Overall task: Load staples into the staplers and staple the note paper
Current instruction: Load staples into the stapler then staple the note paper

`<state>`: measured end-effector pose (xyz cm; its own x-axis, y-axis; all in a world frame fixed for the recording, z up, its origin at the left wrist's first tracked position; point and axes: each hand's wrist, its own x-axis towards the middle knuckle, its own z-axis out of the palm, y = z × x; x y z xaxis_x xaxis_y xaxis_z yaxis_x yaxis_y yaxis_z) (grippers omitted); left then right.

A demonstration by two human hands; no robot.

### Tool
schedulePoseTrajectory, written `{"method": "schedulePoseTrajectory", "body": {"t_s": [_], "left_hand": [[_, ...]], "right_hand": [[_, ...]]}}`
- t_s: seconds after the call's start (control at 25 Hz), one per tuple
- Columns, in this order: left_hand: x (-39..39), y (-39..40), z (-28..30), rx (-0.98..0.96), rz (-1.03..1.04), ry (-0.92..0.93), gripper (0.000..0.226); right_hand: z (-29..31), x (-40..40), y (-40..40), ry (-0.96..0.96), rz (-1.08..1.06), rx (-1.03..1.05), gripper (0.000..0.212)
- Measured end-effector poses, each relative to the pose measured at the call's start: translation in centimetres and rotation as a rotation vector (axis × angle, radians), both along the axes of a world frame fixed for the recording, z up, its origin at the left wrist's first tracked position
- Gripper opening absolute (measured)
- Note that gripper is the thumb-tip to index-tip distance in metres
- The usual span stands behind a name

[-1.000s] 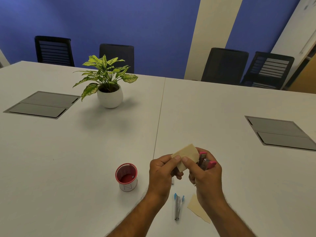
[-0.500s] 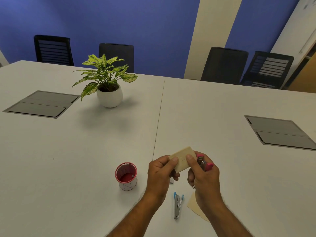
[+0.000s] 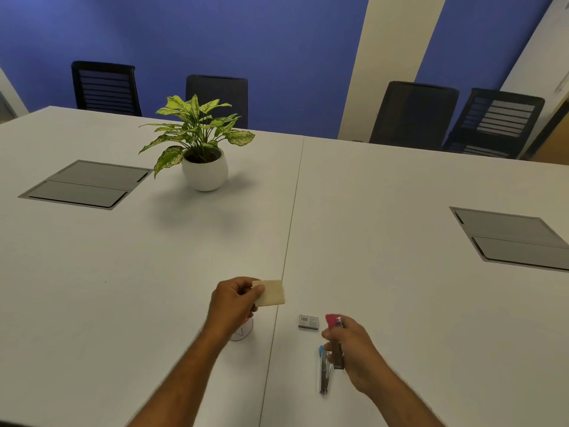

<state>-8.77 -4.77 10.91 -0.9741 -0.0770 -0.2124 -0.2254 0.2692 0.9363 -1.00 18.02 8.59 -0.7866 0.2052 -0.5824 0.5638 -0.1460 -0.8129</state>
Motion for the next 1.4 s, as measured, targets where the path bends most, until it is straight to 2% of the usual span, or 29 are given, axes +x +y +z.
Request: {"method": "schedulePoseTrajectory", "body": {"t_s": [0.16, 0.24, 0.36, 0.48, 0.68, 0.96, 1.12, 1.24, 1.4], "left_hand": [[-1.7, -3.4, -0.2, -0.403, -0.035, 0.045, 0.022], [-2.4, -4.2, -0.2, -0.579, -0.067, 0.069, 0.023], [-3.3, -4.7, -0.8, -0.774, -0.114, 0.049, 0.025], [-3.9, -4.6, -2.0, -0.891, -0.178, -0.017, 0.022], [-4.7, -3.8, -4.1, -0.994, -0.267, -0.141, 0.021], [-5.6, -3.5, -6.6, -0.985, -0.279, -0.154, 0.036], [-5.3, -3.7, -7.0, -0.988, -0.27, -0.075, 0.039], [-4.9, -3.3, -6.8, -0.987, -0.243, 0.029, 0.031], [-4.3, -1.8, -6.4, -0.892, -0.235, 0.146, 0.022]], "right_hand": [[-3.9, 0.0, -0.6, -0.075, 0.07, 0.228, 0.035], [-5.3, 0.0, -1.1, -0.092, 0.14, 0.43, 0.032], [-6.7, -0.6, -2.1, -0.119, 0.359, 0.764, 0.029], [-7.5, -1.4, -3.2, -0.113, 0.426, 0.857, 0.021], [-8.9, -2.3, -4.4, -0.121, 0.519, 0.958, 0.021], [-9.9, -2.8, -4.6, -0.119, 0.601, 1.008, 0.029], [-10.1, -2.9, -4.5, -0.122, 0.614, 1.003, 0.038], [-10.6, -2.9, -4.3, -0.122, 0.602, 0.978, 0.042], [-10.6, -2.8, -3.7, -0.067, 0.513, 0.954, 0.062]]}}
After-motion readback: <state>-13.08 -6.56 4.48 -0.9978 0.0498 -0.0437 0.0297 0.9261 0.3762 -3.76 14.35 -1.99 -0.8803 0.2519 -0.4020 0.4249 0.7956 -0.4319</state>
